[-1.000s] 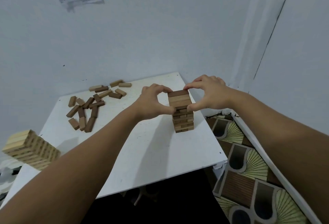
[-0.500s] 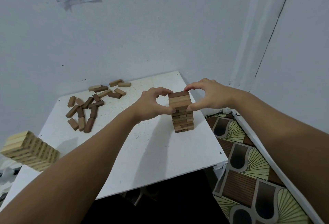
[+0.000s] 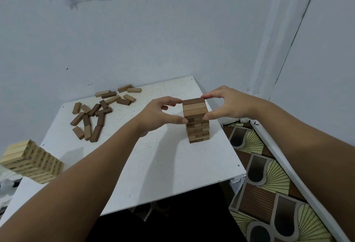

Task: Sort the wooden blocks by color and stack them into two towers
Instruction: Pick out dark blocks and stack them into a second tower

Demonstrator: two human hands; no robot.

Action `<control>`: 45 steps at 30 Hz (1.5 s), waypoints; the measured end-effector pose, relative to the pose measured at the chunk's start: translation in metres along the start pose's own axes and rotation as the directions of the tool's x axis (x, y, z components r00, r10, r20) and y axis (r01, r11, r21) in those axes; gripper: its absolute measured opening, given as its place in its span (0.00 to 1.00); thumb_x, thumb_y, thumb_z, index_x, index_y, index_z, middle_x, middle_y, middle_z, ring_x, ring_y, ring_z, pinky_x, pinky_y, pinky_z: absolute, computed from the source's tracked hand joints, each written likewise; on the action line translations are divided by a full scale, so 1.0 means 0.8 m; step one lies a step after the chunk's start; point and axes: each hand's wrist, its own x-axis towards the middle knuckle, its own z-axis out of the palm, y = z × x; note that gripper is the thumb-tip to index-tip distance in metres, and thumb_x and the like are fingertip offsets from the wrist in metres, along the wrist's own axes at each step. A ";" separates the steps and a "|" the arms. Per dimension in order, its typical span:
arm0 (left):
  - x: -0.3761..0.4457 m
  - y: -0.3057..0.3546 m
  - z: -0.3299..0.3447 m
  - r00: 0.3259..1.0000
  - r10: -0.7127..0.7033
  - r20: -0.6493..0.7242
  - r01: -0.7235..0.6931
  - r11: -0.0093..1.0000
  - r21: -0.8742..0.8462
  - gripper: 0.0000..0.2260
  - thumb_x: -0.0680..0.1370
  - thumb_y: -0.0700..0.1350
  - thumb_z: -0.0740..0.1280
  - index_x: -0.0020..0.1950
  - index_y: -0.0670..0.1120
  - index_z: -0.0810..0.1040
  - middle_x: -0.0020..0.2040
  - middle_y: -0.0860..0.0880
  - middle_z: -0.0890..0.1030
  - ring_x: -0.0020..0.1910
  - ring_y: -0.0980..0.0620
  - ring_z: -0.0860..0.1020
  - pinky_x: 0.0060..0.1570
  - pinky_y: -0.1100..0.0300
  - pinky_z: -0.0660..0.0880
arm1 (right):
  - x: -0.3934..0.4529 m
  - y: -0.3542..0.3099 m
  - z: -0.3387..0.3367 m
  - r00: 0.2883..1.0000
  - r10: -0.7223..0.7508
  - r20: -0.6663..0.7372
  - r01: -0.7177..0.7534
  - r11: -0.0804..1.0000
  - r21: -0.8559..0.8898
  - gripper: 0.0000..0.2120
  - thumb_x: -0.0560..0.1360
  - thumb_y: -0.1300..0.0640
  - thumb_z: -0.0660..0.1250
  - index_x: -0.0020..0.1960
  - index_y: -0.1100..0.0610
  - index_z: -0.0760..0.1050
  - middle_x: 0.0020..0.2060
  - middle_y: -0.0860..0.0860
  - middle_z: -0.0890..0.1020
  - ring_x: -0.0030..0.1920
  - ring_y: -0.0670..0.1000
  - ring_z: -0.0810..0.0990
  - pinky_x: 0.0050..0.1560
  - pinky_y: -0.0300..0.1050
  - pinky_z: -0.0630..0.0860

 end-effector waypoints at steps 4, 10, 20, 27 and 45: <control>0.001 -0.001 0.001 1.000 0.002 -0.003 -0.002 0.999 -0.036 0.29 0.64 0.52 0.85 0.63 0.61 0.82 0.63 0.57 0.79 0.66 0.56 0.72 0.61 0.53 0.72 | -0.002 -0.004 0.000 1.000 -0.004 -0.004 0.004 1.000 0.015 0.35 0.71 0.42 0.79 0.75 0.41 0.71 0.74 0.46 0.66 0.76 0.50 0.62 0.70 0.51 0.63; 0.000 0.001 0.001 1.000 -0.008 0.003 0.008 0.999 -0.041 0.28 0.65 0.52 0.85 0.63 0.61 0.82 0.63 0.57 0.79 0.65 0.56 0.72 0.60 0.53 0.72 | -0.002 -0.004 -0.002 1.000 0.015 0.015 -0.015 1.000 0.013 0.36 0.70 0.41 0.79 0.75 0.41 0.70 0.74 0.46 0.66 0.76 0.51 0.62 0.73 0.54 0.63; -0.009 0.000 -0.013 0.996 -0.066 0.058 0.068 0.997 -0.034 0.37 0.67 0.47 0.84 0.72 0.60 0.74 0.67 0.55 0.76 0.68 0.53 0.71 0.66 0.49 0.73 | 0.005 -0.006 -0.012 1.000 0.027 0.010 -0.027 1.000 0.004 0.48 0.61 0.21 0.70 0.77 0.38 0.66 0.77 0.48 0.65 0.78 0.53 0.61 0.77 0.61 0.61; -0.045 -0.069 -0.072 0.950 -0.084 -0.301 0.086 0.996 -0.006 0.16 0.78 0.49 0.75 0.65 0.56 0.80 0.60 0.54 0.80 0.59 0.52 0.77 0.50 0.57 0.75 | 0.038 -0.075 0.002 0.949 -0.218 -0.226 0.184 0.970 -0.162 0.20 0.81 0.37 0.63 0.70 0.41 0.75 0.66 0.48 0.73 0.69 0.51 0.68 0.70 0.53 0.67; -0.119 -0.240 -0.119 0.777 -0.204 -0.595 0.480 0.804 0.351 0.26 0.83 0.50 0.63 0.80 0.50 0.61 0.70 0.40 0.68 0.69 0.38 0.65 0.67 0.44 0.67 | 0.143 -0.197 0.275 0.956 -0.205 0.210 0.270 0.893 -0.360 0.25 0.83 0.44 0.62 0.79 0.42 0.64 0.66 0.49 0.77 0.65 0.53 0.75 0.62 0.53 0.75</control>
